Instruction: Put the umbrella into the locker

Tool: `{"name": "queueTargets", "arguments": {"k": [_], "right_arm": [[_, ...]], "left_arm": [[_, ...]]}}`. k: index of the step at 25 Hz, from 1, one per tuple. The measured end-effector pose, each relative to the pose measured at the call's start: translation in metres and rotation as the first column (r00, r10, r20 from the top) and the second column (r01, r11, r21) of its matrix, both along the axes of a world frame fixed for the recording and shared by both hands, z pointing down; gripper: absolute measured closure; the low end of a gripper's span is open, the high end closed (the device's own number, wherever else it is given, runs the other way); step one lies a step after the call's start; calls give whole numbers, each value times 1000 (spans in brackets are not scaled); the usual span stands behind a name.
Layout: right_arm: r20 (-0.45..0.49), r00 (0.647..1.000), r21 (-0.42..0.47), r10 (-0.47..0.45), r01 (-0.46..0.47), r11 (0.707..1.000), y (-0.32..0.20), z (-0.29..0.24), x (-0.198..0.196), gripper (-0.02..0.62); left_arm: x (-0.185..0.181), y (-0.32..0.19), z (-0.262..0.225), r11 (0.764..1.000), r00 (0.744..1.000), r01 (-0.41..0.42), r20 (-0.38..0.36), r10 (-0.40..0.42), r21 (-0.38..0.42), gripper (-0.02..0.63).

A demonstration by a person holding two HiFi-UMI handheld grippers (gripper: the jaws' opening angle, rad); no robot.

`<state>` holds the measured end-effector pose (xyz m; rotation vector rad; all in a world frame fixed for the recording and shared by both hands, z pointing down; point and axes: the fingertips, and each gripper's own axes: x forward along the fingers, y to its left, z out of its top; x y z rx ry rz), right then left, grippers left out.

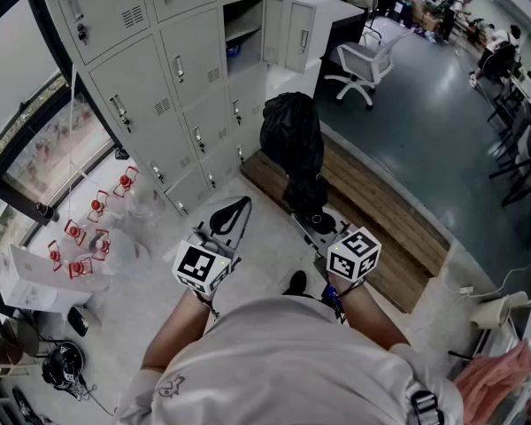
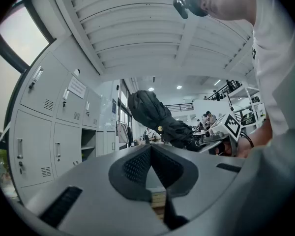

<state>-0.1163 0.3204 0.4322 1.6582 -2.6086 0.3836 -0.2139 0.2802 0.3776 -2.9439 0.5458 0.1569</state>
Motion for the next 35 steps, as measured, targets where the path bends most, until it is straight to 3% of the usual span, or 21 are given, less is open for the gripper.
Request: {"name": "queueTargets", "arguments": {"k": [12, 21, 27, 35], "right_arm": [[2, 1000, -6, 8, -8, 1000, -7, 3, 17, 491], [6, 1000, -10, 13, -13, 1000, -19, 9, 49, 491], [12, 1000, -22, 23, -22, 1000, -33, 17, 97, 491], [12, 1000, -47, 21, -21, 999, -61, 21, 181, 491]], "left_arm": [[16, -5, 4, 1000, 1000, -7, 19, 7, -5, 595], [50, -17, 13, 1000, 999, -12, 32, 12, -20, 595], [96, -35, 22, 999, 999, -13, 42, 15, -38, 595], [191, -64, 23, 999, 999, -34, 36, 35, -43, 595]]}}
